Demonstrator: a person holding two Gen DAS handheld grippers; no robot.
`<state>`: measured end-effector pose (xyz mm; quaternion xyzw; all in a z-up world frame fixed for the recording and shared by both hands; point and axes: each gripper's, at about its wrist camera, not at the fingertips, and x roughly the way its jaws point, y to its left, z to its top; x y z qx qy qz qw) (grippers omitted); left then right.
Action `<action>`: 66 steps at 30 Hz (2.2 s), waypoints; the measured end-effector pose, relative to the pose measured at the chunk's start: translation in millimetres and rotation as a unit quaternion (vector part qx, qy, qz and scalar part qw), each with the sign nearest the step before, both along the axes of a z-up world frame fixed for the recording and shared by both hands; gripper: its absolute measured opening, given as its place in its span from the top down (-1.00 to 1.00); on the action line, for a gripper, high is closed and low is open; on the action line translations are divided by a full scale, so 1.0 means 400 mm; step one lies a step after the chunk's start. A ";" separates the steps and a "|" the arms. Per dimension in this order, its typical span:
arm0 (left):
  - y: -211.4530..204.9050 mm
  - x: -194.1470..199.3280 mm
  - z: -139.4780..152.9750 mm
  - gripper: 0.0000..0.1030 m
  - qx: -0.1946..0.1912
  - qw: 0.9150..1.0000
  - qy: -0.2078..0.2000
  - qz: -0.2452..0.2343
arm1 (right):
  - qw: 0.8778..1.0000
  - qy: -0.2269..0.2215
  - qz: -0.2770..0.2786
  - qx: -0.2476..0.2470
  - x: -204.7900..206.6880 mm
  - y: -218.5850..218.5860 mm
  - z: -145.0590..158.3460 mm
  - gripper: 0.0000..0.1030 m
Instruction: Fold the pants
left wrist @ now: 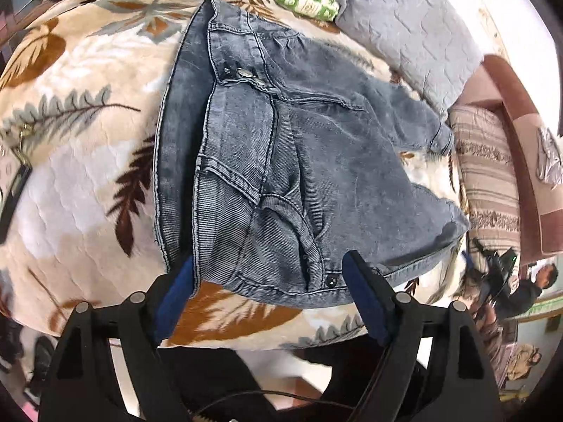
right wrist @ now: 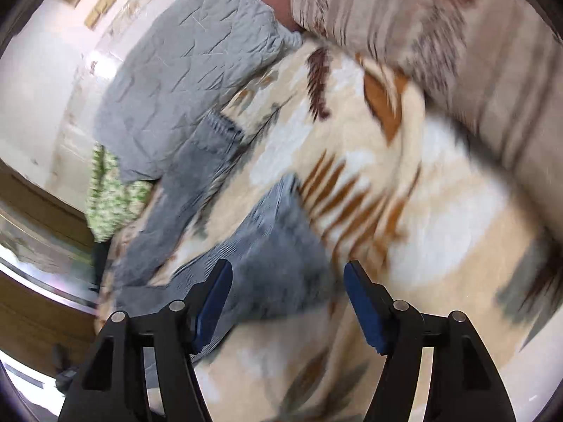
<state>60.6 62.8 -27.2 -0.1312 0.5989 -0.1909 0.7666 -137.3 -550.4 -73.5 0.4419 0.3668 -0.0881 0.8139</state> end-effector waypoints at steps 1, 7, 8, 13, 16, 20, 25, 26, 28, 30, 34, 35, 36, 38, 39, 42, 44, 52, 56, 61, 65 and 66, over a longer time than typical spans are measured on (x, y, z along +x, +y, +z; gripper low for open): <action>-0.003 -0.002 -0.008 -0.62 -0.002 1.000 0.003 0.005 | 0.999 -0.005 -0.006 0.033 -0.005 0.007 -0.028 -0.33; 0.005 -0.067 0.062 -0.62 -0.057 0.998 -0.005 0.030 | 0.991 -0.036 -0.069 0.113 0.025 0.040 -0.110 -0.28; 0.012 -0.077 0.071 -0.62 -0.067 0.997 -0.003 0.030 | 0.988 -0.042 -0.086 0.118 0.027 0.039 -0.116 -0.27; 0.045 -0.118 0.064 -0.64 -0.060 0.997 -0.009 0.052 | 0.984 -0.048 -0.118 0.127 0.035 0.037 -0.131 -0.01; 0.017 -0.092 -0.032 -0.64 -0.045 0.997 0.047 0.043 | 0.986 -0.037 -0.114 0.116 0.050 0.033 -0.129 0.40; -0.002 -0.018 -0.079 0.18 -0.031 0.994 0.074 0.078 | 0.989 -0.076 -0.086 0.091 0.056 0.021 -0.044 0.77; 0.001 -0.029 -0.034 0.35 -0.010 0.996 0.043 0.079 | 0.994 -0.101 -0.039 -0.015 -0.029 0.034 0.107 0.84; 0.005 -0.042 -0.043 0.35 -0.005 0.996 0.045 0.077 | 0.996 -0.084 -0.040 -0.016 -0.056 0.032 0.091 0.84; 0.017 -0.052 -0.078 0.35 0.014 0.995 0.062 0.076 | 0.998 -0.049 -0.049 -0.009 -0.092 0.025 0.039 0.84; 0.032 -0.058 -0.114 0.35 0.033 0.993 0.081 0.077 | 0.998 -0.010 -0.064 0.008 -0.130 0.022 -0.031 0.84; 0.078 -0.080 -0.124 0.41 0.032 0.992 0.100 0.067 | 0.996 0.028 -0.078 0.017 -0.188 0.033 -0.090 0.61; 0.089 -0.091 -0.104 0.40 0.022 0.995 0.088 0.049 | 0.996 0.024 -0.084 0.013 -0.200 0.029 -0.077 0.57; 0.095 -0.098 -0.088 0.40 0.020 0.996 0.076 0.039 | 0.996 0.022 -0.089 0.006 -0.207 0.025 -0.068 0.52; 0.103 -0.104 -0.032 0.27 0.027 0.999 0.036 0.018 | 0.994 0.005 -0.108 -0.025 -0.225 0.004 -0.018 0.35; 0.108 -0.095 0.002 0.15 0.031 0.999 0.012 0.013 | 0.993 -0.007 -0.109 -0.033 -0.217 -0.008 0.005 0.19; 0.097 -0.030 0.039 -0.43 0.057 0.998 -0.020 0.023 | 0.996 -0.020 -0.074 -0.046 -0.133 -0.031 0.045 -0.23; 0.082 0.017 0.029 -0.44 0.064 0.998 -0.016 0.024 | 0.998 -0.013 -0.037 -0.055 -0.051 -0.033 0.042 -0.26; -0.039 0.121 -0.041 -0.44 0.131 0.991 0.016 0.016 | 0.991 0.065 -0.031 -0.116 0.168 -0.026 -0.026 -0.26; -0.030 0.155 0.013 -0.44 0.116 0.993 -0.013 0.023 | 0.995 0.016 -0.009 -0.094 0.233 -0.033 0.016 -0.26; -0.023 0.312 0.005 -0.58 0.121 0.991 0.005 0.057 | 0.993 -0.005 0.026 -0.116 0.406 -0.037 0.056 -0.48; -0.039 0.424 -0.063 -0.58 0.101 0.990 0.051 0.082 | 0.989 0.007 0.043 -0.139 0.567 -0.039 0.024 -0.53; -0.043 0.435 -0.072 -0.58 0.100 0.990 0.055 0.084 | 0.988 0.011 0.049 -0.143 0.599 -0.036 0.013 -0.53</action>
